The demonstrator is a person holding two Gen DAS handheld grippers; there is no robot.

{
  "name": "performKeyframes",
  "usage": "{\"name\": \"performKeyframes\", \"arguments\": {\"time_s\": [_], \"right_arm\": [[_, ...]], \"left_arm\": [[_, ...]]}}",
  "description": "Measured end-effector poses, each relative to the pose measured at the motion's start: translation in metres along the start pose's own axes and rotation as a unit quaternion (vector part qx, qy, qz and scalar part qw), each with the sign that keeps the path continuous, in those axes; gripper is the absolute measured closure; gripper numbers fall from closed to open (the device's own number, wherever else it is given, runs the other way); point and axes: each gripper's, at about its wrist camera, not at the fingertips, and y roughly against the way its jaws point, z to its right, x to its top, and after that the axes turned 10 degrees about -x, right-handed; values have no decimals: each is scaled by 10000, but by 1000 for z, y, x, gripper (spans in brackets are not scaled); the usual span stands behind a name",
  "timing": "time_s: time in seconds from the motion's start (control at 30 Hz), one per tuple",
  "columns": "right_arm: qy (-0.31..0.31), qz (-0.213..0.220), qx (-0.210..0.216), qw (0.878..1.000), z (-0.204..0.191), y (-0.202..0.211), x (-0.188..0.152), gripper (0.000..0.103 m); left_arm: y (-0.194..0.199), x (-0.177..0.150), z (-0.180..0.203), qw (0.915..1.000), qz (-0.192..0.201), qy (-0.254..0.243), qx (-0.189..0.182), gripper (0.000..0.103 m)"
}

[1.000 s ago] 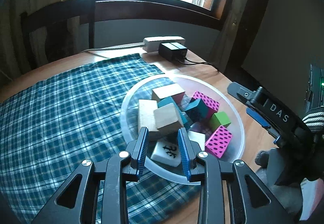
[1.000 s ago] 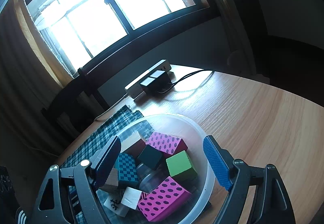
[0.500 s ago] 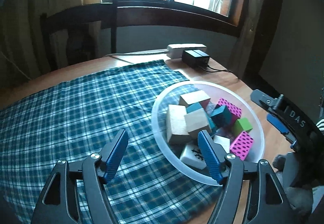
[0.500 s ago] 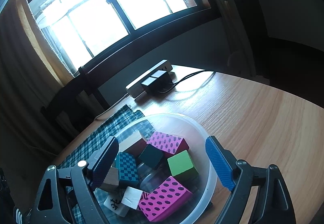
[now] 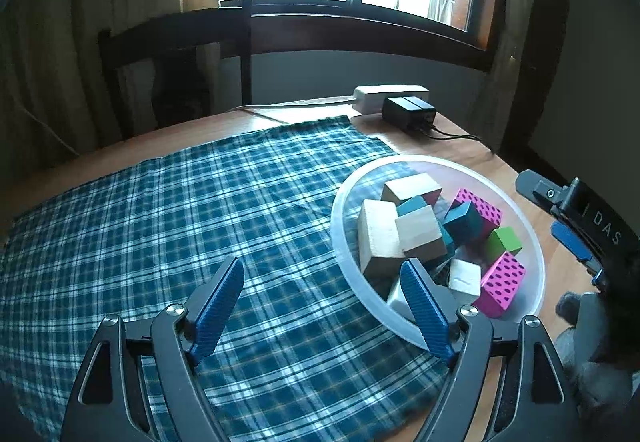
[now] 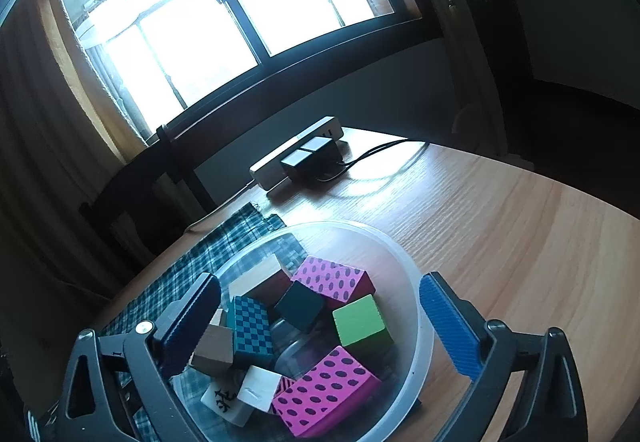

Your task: Organize rigid objects

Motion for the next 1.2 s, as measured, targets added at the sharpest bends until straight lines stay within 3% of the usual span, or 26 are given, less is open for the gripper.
{"name": "performKeyframes", "arguments": {"time_s": [0.3,0.43,0.67,0.9,1.2], "right_arm": [[109,282,-93,9995,-3,10,-7,1],[249,187,-122,9994,-3,14,-15,1],[687,208,-280,9970,0,45,-33,1],[1271,-127,-458,9907,-2,56,-50,1],[1602,-104,-514,9857,-10,68,-54,1]], "left_arm": [[15,-17,-10,9999,-75,99,92,21],[22,-22,-11,9999,-78,118,99,14],[28,-30,-12,9996,-101,-24,249,14],[36,-31,-4,9991,103,-163,381,8],[34,-29,13,9949,74,-565,829,0]]}}
